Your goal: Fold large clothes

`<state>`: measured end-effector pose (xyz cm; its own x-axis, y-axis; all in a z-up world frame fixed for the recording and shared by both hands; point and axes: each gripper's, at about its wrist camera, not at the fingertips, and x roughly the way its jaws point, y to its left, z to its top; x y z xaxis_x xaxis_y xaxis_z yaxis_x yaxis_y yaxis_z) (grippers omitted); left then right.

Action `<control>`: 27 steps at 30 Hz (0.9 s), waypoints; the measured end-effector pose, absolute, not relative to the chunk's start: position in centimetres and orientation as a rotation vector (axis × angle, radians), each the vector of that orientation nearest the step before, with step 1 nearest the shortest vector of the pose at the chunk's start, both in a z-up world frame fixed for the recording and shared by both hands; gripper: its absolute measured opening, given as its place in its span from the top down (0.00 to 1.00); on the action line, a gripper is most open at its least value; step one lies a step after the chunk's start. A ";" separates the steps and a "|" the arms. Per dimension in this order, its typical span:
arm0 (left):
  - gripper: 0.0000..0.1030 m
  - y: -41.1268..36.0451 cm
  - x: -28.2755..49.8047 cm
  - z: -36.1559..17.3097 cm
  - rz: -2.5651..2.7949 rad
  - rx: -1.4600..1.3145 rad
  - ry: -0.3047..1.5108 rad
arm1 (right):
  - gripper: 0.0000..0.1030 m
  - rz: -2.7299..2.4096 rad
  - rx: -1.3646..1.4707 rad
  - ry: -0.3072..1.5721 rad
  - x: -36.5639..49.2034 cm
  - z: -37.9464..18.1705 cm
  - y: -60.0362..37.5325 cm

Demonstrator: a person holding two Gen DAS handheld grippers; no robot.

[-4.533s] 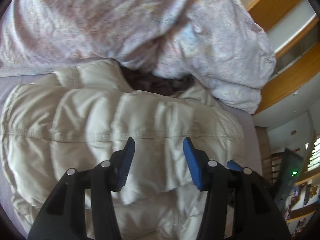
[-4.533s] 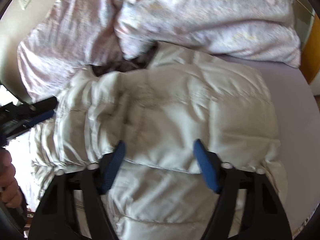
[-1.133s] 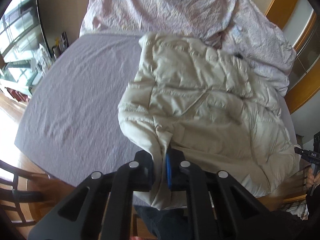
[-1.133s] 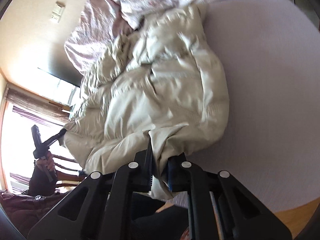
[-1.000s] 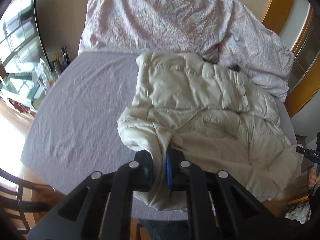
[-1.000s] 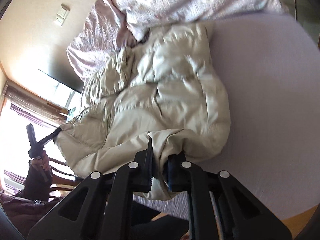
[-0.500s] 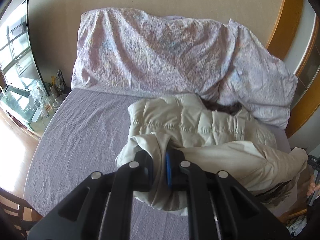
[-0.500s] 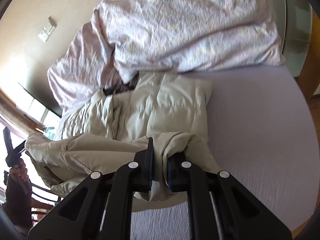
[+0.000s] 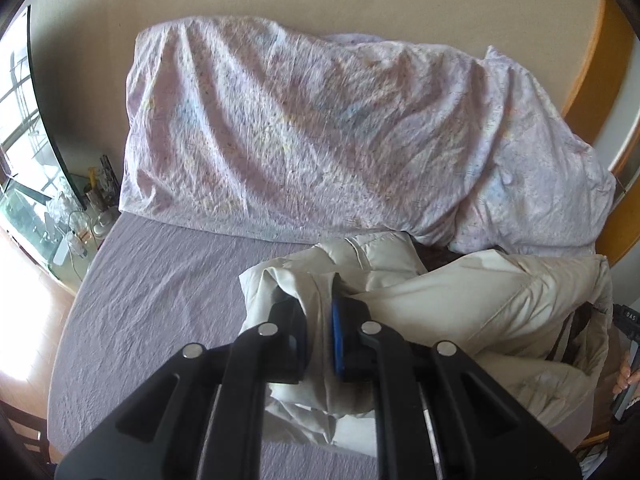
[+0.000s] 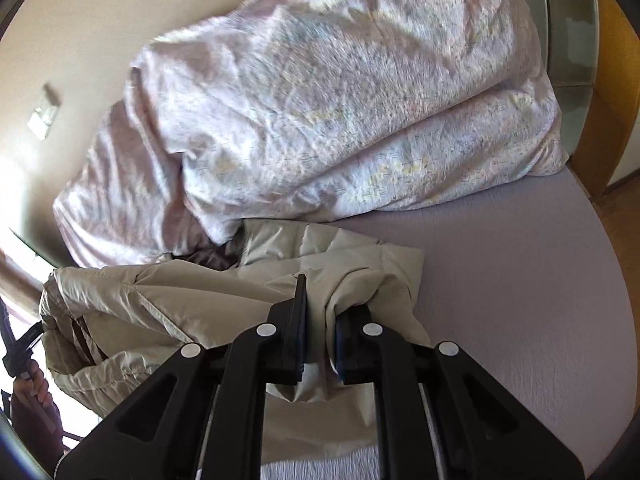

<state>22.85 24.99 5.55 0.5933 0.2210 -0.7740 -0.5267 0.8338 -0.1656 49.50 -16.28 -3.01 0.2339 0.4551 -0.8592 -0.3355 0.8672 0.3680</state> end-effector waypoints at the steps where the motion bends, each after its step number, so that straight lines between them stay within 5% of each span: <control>1: 0.90 25.4 23.5 4.9 0.455 -0.410 0.841 | 0.89 0.533 0.109 1.227 49.8 -3.5 -15.8; 27: 0.82 29.8 33.0 -6.7 0.564 -0.528 1.011 | 0.83 0.430 0.246 1.435 56.0 -16.7 -11.9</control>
